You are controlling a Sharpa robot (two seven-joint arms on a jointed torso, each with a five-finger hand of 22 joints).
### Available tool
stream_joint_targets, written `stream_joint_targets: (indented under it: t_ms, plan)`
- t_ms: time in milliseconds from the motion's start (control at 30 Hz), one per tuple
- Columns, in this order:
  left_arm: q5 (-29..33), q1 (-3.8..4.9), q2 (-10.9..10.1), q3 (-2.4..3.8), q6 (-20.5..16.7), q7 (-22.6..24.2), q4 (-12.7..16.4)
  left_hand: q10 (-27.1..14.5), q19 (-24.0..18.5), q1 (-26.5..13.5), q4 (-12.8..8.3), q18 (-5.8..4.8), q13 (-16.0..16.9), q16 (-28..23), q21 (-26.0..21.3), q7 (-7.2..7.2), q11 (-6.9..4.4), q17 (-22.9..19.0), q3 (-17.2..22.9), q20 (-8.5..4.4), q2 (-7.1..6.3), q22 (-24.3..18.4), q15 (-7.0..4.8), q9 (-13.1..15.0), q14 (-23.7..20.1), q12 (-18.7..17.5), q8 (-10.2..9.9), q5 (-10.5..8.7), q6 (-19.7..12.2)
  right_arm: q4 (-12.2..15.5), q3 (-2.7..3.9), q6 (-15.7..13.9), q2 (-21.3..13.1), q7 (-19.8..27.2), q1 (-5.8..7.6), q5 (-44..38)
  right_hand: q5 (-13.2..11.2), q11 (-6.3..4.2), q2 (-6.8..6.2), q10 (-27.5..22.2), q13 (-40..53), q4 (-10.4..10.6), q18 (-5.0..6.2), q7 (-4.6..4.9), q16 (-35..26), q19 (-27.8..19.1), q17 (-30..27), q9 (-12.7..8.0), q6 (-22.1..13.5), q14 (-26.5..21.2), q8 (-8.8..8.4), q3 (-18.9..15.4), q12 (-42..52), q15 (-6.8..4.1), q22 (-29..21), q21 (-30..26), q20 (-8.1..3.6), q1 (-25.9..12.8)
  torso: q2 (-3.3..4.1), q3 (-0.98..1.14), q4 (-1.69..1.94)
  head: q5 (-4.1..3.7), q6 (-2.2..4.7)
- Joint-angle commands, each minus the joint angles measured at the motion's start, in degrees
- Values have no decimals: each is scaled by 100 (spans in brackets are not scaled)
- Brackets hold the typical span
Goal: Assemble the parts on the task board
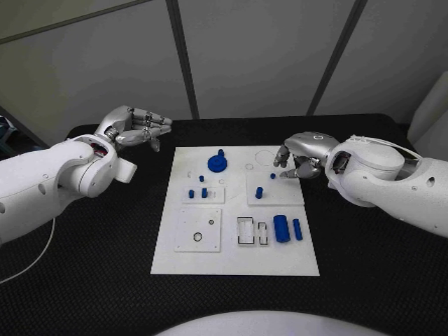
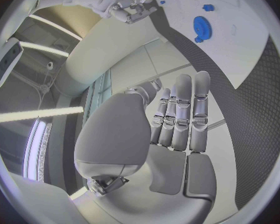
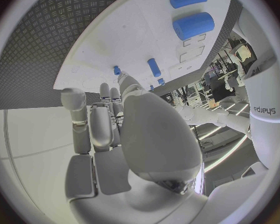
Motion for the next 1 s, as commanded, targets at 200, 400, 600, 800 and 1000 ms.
stream_joint_targets:
  t_ms: [200,400,600,800,1000]
  plan:
    - [1559,9,7,6,-111,718,70,-94,-61,7,-5,153,-4,-105,-83,25,13,-90,-3,17,44,-51,9,-6,-37,47,9,-25,-32,-61,-17,140,173,-210,-49,-562,26,10,-37,99,-167,-29,-10,36,30,46,42,2,4,223,-72,167,-83,23,36,32,25,45,4,2,3,43,7]
    - [1747,10,28,6,-164,809,57,-111,-67,10,-11,152,-5,-124,-100,28,17,-110,-4,19,52,-62,12,-6,-44,59,10,-25,-41,-132,-21,121,282,-196,-87,-575,7,41,-48,163,-311,-50,-21,97,81,74,99,0,-6,236,-132,333,-149,45,90,74,36,61,7,-1,2,64,-2]
    - [1794,10,68,6,-144,816,39,-115,-69,10,-12,152,-5,-130,-105,29,18,-117,-5,20,56,-66,14,-6,-46,64,11,-25,-42,-294,-22,159,402,-149,-99,-572,5,54,-43,227,-405,-80,-25,122,118,95,136,8,39,246,-146,495,-178,55,134,112,48,83,6,-3,0,68,-13]
    - [1805,11,119,6,-122,800,21,-120,-73,9,-13,152,-4,-137,-113,30,19,-126,-6,21,62,-71,15,-5,-49,70,13,-25,-42,-391,-22,251,505,-84,-104,-553,26,26,-46,384,-493,-149,-40,98,171,152,187,26,175,261,-121,702,-185,35,247,202,40,104,8,1,-3,84,-34]
    - [1807,12,129,6,-129,783,23,-120,-73,9,-13,152,-4,-138,-114,30,19,-127,-6,22,62,-72,16,-5,-50,71,14,-25,-42,-421,-22,332,545,-61,-109,-536,27,-29,-67,591,-518,-221,-42,59,171,159,175,44,326,258,-75,838,-147,-3,286,237,8,70,6,1,-3,74,-67]
